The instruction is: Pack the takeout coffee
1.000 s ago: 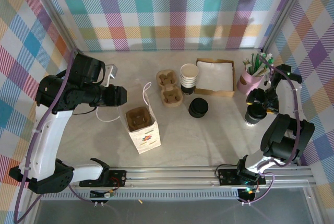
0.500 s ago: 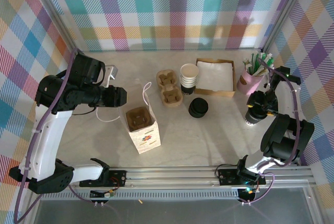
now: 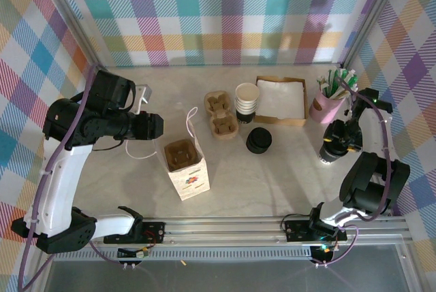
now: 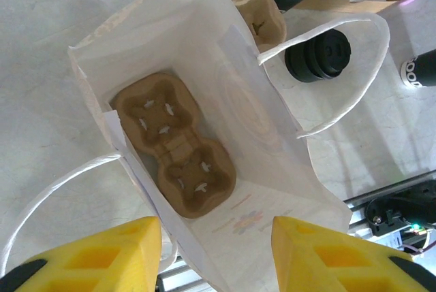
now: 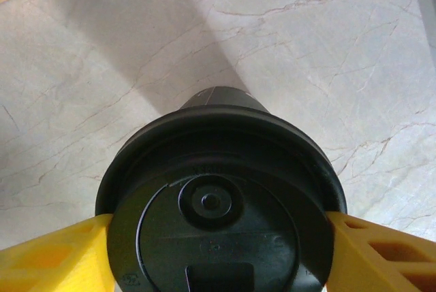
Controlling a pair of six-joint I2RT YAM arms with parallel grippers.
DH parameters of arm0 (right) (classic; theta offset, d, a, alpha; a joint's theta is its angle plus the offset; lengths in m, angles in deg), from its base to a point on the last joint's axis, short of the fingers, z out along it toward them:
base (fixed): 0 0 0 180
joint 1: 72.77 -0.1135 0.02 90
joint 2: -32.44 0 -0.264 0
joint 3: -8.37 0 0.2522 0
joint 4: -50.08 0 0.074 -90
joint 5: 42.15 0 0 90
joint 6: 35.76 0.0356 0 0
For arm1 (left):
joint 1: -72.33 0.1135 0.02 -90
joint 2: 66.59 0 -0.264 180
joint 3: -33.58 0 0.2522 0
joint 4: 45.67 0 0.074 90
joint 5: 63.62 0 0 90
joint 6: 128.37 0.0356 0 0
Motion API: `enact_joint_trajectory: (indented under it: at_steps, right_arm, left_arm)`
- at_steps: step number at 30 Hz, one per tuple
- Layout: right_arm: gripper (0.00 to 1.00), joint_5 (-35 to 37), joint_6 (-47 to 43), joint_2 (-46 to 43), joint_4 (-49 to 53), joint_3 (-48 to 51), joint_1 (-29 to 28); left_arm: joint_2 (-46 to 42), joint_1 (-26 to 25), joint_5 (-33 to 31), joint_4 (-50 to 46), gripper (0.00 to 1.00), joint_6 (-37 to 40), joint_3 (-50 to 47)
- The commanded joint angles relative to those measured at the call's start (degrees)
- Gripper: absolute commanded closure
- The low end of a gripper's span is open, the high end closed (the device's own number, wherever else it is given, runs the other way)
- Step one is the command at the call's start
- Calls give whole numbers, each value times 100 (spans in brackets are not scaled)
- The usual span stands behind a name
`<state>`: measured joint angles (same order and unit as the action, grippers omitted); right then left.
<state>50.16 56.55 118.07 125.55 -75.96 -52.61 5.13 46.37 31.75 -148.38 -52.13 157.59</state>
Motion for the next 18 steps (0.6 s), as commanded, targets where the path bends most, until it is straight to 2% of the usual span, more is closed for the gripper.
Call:
enact_joint_trajectory:
  at_steps: [1, 8, 18]
  right_arm:
    - [34, -214, 107, -291, 301, 92, -241]
    - [35, 33, 441, -673, 512, 158, -1395]
    - [36, 557, 1789, -1082, 675, 251, -3701]
  left_arm:
    - [-112, 55, -90, -56, 54, 138, 89]
    - [-193, 49, -69, 199, 54, 307, -43]
    - [-280, 53, -66, 394, 54, 736, -93]
